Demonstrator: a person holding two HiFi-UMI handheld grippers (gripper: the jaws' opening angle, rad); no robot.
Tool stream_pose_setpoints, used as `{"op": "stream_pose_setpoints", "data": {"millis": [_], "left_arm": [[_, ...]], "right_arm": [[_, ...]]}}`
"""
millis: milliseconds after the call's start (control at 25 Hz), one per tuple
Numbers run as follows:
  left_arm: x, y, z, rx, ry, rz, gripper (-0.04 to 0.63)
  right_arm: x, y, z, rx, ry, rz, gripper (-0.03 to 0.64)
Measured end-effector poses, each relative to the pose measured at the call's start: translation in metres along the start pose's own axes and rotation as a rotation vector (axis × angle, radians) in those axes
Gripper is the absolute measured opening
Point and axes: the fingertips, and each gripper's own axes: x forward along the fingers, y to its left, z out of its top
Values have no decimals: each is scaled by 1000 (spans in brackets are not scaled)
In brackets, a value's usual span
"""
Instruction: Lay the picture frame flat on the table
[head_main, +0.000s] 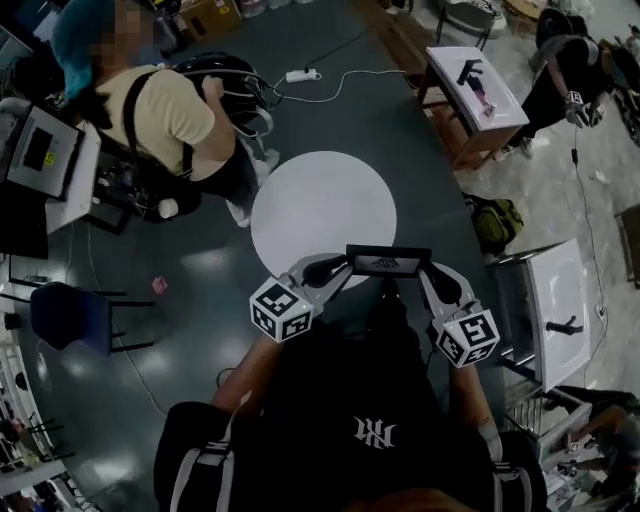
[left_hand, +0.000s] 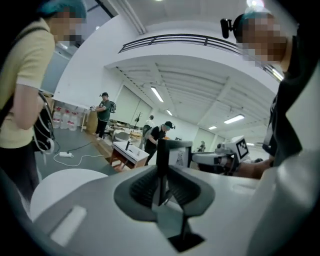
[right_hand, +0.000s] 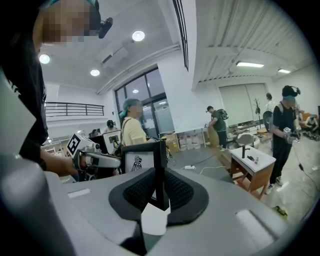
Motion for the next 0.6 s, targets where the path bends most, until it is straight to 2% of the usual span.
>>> {"op": "stream_pose_setpoints", "data": {"millis": [320, 600], "left_arm": [[48, 33, 44, -33, -67, 190, 51], [46, 77, 75, -76, -92, 401, 55]], "right_arm": [[72, -74, 51, -62, 16, 195, 54], [139, -83, 81, -88, 62, 406, 54]]}}
